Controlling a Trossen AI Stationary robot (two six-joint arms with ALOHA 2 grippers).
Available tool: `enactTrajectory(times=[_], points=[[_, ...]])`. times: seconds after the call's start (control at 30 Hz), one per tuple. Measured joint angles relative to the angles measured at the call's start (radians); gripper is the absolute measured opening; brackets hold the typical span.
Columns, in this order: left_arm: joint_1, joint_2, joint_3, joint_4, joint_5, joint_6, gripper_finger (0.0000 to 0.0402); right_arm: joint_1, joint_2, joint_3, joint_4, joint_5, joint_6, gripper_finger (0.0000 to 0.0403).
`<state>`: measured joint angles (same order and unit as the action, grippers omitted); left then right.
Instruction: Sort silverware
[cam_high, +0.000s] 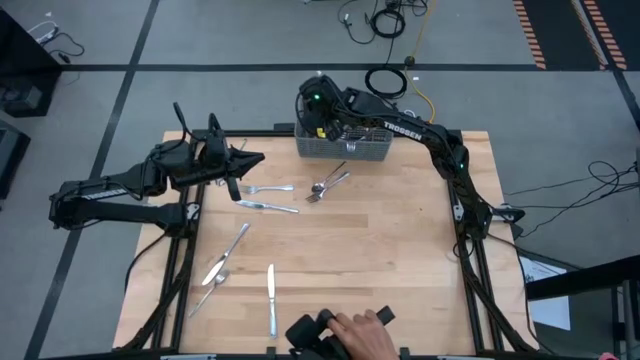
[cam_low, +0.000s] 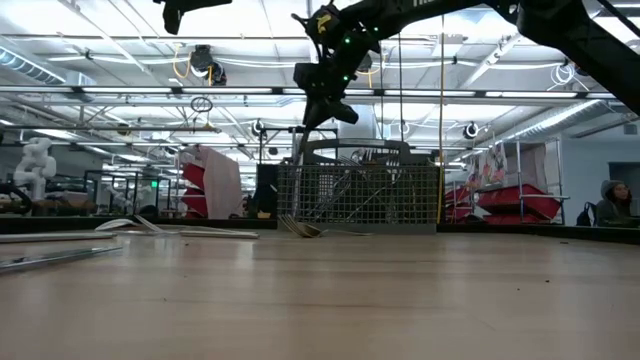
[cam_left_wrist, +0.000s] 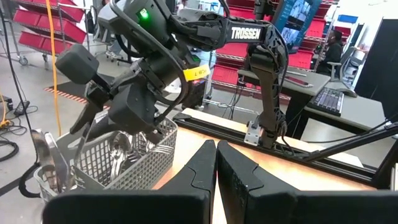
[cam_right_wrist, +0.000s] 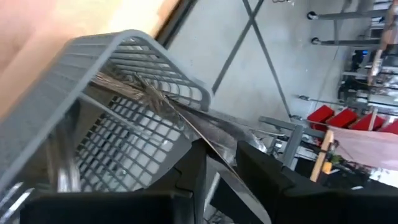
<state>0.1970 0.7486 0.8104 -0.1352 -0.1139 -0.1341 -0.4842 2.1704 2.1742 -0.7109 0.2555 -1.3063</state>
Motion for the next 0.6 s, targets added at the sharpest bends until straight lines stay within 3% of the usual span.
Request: enactTrajectory(times=[0.37,0.6], points=[[0.000,0.000,0.000,0.000,0.000,-0.013,0.0022,0.000,-0.002,0.000,0.016,-0.001,-0.034,0.0080],[0.000,0.000,0.000,0.000,-0.008,-0.014,0.0022,-0.001,-0.002,0.001,-0.088,-0.092,0.103,0.0080]])
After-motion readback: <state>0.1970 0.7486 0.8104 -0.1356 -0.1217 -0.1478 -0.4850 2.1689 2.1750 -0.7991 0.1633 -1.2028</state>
